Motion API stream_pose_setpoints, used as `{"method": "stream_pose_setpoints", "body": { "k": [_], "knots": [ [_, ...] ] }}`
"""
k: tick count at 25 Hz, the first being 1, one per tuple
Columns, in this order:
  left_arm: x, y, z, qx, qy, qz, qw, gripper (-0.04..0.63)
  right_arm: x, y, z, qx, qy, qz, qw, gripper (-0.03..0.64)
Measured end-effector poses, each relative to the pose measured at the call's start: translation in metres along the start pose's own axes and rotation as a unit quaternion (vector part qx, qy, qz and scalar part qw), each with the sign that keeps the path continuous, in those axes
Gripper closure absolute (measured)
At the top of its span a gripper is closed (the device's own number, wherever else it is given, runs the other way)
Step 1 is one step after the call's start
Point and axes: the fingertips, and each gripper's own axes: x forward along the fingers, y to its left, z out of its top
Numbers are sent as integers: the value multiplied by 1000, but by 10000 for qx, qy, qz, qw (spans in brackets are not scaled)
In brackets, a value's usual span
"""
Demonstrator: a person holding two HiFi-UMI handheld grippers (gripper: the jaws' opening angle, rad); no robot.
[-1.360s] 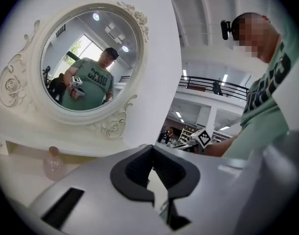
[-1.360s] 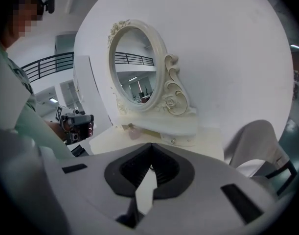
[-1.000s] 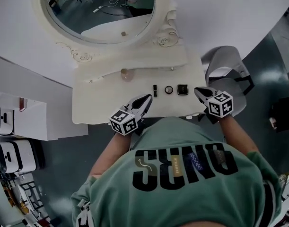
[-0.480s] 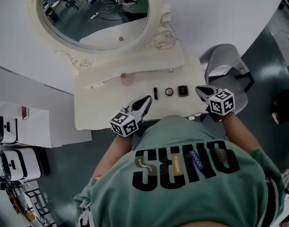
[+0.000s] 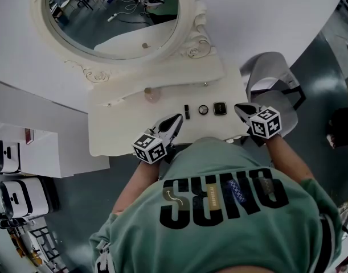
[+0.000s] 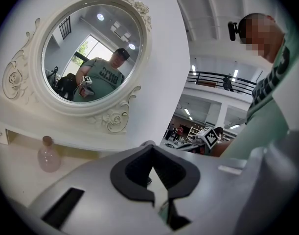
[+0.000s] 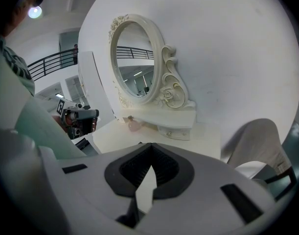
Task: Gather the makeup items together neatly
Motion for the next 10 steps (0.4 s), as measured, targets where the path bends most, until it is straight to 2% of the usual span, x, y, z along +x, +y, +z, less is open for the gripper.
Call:
{"method": "stream_pose_setpoints", "body": {
  "k": [10],
  "knots": [
    [-3,-2,3,1,-79,47,10000,592,-2,-1,-5,-52,55,2,10000,624]
  ]
}}
